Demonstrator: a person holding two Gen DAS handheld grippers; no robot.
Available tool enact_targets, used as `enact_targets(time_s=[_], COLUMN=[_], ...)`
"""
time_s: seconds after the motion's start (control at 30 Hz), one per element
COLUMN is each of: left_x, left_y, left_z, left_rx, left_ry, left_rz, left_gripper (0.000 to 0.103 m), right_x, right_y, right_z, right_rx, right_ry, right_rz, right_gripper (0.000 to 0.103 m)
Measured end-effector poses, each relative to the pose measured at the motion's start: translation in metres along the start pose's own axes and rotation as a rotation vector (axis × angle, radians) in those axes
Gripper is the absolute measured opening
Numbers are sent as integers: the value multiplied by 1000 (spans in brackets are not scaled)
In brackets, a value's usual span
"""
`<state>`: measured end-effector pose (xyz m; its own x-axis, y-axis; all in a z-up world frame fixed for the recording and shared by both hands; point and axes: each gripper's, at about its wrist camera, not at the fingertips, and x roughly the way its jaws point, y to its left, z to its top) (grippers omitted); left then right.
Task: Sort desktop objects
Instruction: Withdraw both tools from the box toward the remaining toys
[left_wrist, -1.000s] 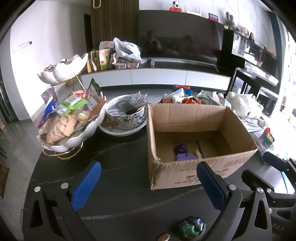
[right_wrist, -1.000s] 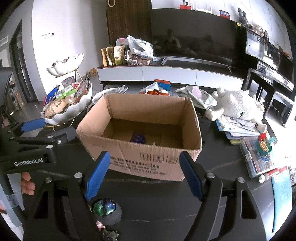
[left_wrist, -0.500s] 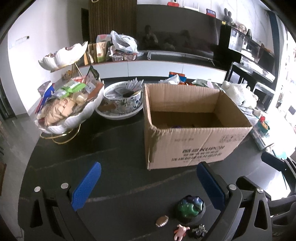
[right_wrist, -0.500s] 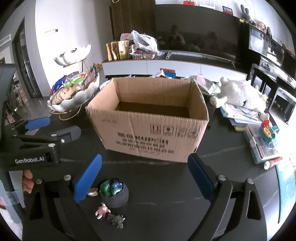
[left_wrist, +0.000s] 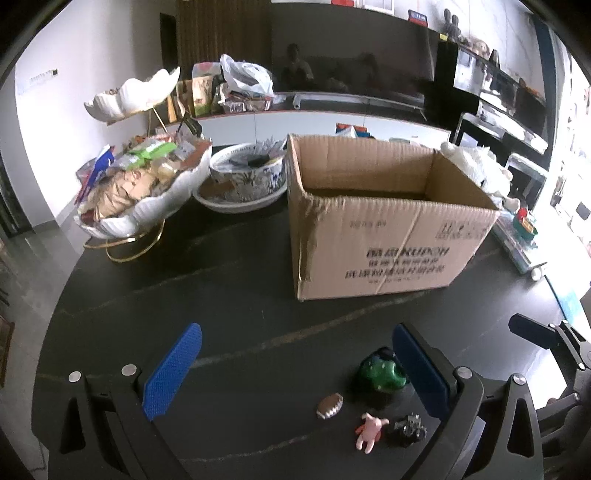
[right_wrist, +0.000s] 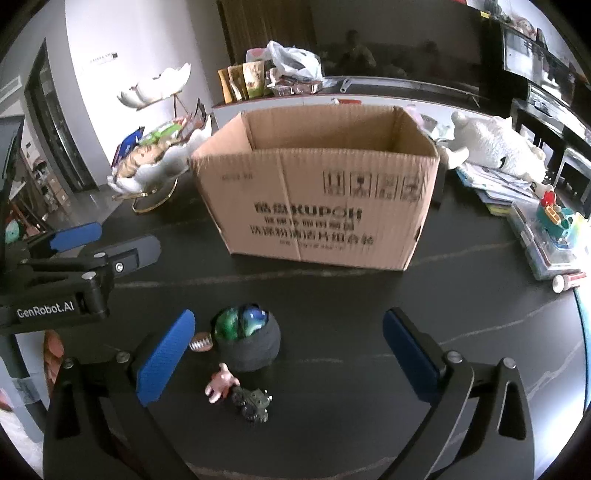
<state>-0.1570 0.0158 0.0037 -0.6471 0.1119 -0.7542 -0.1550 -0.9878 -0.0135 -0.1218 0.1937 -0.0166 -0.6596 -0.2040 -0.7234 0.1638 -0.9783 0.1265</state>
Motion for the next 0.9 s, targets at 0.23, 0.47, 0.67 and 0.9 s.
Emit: enact_targets(time_s=[0.23, 0.47, 0.67, 0.9], left_x=[3, 6, 15, 21], left_y=[-1, 3, 5, 10], left_z=[-17, -30, -36, -37], left_rx=[0, -6, -8, -17], left_ry=[20, 42, 71, 82], left_rz=[-5, 13, 4, 17], left_gripper=[102, 102, 102, 102], right_x=[3, 14, 26, 35], right_y=[8, 17, 24, 25], right_z=[-15, -28, -32, -33], right_rx=[-43, -72, -81, -83], right_ry=[6, 40, 64, 75], right_rz=[-25, -5, 1, 10], right_gripper=[101, 101, 100, 95])
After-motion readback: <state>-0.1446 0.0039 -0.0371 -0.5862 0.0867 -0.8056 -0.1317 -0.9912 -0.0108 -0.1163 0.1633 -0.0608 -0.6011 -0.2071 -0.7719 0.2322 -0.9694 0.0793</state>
